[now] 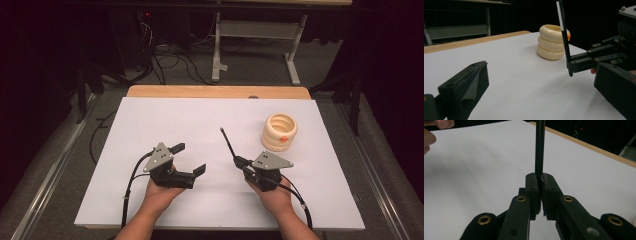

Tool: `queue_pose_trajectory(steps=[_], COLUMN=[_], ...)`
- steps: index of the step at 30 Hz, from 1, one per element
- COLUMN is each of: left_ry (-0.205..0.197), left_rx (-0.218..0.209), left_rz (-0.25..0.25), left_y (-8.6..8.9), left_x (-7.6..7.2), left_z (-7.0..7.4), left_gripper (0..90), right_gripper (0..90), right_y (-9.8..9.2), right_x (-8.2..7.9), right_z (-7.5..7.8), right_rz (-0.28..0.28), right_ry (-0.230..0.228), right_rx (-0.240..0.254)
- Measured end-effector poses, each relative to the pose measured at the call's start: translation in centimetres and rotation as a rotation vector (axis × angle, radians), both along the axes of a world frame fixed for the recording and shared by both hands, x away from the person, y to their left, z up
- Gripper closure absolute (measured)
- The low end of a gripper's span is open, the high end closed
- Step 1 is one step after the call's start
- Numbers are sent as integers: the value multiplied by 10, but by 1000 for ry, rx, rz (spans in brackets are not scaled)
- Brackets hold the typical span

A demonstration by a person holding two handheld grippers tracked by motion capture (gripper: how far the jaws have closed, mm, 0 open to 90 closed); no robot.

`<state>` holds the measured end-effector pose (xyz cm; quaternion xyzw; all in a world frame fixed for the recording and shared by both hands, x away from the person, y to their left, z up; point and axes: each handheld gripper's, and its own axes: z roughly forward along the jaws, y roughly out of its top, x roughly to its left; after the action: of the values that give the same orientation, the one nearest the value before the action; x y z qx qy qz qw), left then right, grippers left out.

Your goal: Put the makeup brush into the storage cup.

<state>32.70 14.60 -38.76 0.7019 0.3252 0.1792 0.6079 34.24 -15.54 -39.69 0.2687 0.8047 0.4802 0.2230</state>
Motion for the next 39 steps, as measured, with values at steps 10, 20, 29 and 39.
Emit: queue_pose_trajectory(steps=[10,20,29,39], left_ry=[11,14,-2,9], left_rx=[14,17,26,39], left_rz=[-8,-18,-48,-89], left_y=[-7,-29,-39,-44], left_x=[6,22,25,18], left_z=[1,9,5,1], left_gripper=[4,6,7,7], right_gripper=[867,867,867,867], right_y=[0,-9,-13,-8], right_x=[-4,0,2,-2], right_z=[-1,1,-2,-5], right_rz=[13,-16,-25,-23], right_ry=[-8,-19,-19,-28], right_rx=[-6,8,5,21])
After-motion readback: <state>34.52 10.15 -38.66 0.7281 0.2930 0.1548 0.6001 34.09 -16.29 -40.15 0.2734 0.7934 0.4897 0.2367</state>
